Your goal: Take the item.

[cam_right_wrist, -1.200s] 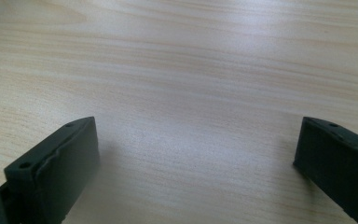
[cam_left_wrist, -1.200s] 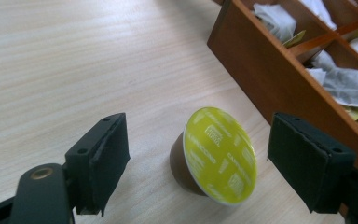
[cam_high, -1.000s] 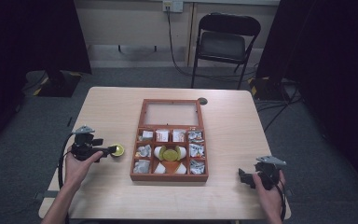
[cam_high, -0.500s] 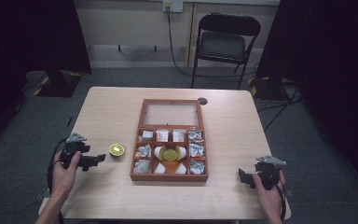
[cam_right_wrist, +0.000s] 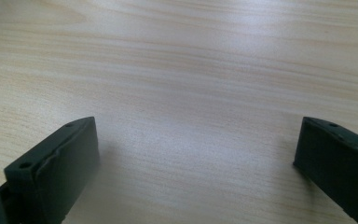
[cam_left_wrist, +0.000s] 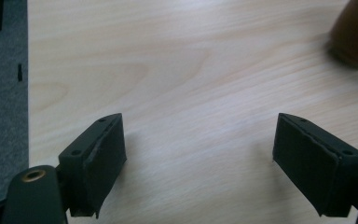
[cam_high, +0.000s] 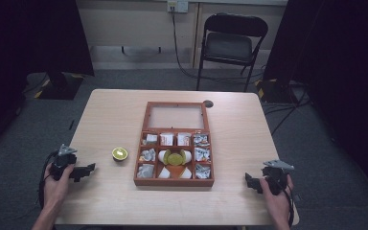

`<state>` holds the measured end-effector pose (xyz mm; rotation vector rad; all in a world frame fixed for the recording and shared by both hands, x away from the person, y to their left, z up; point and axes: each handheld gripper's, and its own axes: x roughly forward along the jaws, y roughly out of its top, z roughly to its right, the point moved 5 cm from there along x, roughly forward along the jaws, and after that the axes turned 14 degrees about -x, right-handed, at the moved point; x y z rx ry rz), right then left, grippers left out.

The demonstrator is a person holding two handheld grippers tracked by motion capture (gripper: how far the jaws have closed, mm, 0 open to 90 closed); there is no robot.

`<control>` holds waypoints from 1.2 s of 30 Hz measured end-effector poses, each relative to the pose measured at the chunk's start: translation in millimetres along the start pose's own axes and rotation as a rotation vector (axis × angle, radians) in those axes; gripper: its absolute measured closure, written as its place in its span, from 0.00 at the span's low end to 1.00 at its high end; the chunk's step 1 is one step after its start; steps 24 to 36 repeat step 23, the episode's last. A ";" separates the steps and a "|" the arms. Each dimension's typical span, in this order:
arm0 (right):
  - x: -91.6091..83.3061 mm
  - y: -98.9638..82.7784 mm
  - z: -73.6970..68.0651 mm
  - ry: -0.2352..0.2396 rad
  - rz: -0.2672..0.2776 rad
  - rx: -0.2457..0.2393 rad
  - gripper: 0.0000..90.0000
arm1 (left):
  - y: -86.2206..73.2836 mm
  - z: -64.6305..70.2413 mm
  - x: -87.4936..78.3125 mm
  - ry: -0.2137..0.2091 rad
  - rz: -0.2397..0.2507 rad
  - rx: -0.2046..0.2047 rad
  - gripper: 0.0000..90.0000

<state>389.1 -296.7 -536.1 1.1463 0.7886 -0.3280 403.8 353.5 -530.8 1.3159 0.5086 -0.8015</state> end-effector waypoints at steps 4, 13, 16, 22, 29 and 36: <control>0.0 0.0 0.0 -0.001 0.000 0.000 0.00 | -1.8 -5.7 0.8 0.027 0.045 -0.003 0.17; 0.0 0.0 0.1 -0.001 0.000 0.000 0.00 | -5.4 -1.9 2.7 0.041 0.078 -0.019 0.13; 0.0 0.0 -0.1 0.000 0.000 0.001 0.00 | -7.3 2.5 4.8 0.039 0.071 -0.007 0.04; 0.0 0.0 -0.1 0.000 0.000 0.001 0.00 | -8.0 3.8 5.1 0.047 0.068 -0.019 0.01; 0.0 0.0 0.0 -0.001 0.000 0.000 0.00 | -8.0 3.8 5.1 0.048 0.067 -0.020 0.01; 0.0 0.0 0.0 -0.001 0.000 0.000 0.00 | -8.0 3.8 5.1 0.048 0.067 -0.020 0.01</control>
